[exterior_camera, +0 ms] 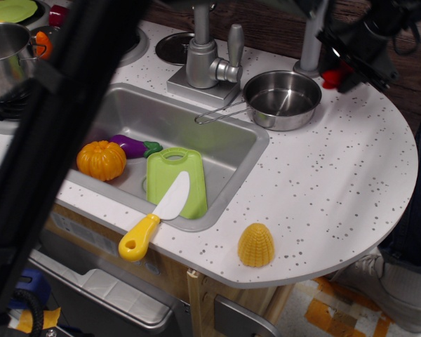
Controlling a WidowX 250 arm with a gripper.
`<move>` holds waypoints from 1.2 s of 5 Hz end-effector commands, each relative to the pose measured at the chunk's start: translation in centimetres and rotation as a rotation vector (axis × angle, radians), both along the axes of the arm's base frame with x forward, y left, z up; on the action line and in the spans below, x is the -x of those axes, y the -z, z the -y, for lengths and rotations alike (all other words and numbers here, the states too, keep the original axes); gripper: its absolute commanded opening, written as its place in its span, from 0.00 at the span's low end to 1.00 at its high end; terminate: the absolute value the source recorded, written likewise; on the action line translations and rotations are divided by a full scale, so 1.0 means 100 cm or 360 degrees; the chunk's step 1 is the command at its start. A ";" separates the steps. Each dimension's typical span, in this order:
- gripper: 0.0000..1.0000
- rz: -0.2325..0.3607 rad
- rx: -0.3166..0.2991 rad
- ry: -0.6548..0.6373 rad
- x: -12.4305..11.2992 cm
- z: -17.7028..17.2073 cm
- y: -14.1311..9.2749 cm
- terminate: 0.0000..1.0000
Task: Put pepper in pot or pan
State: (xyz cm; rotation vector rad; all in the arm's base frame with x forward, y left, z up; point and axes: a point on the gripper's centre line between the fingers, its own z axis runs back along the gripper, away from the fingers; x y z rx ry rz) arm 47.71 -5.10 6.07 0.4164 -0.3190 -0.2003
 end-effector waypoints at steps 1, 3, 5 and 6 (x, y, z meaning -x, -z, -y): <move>0.00 0.0126 -0.0056 -0.0030 0.017 -0.022 -0.059 0.00; 0.00 0.0127 -0.0011 -0.0053 0.047 -0.040 -0.044 0.00; 1.00 0.0173 0.0013 -0.0023 0.046 -0.040 -0.034 0.00; 1.00 0.0173 0.0013 -0.0023 0.046 -0.040 -0.034 1.00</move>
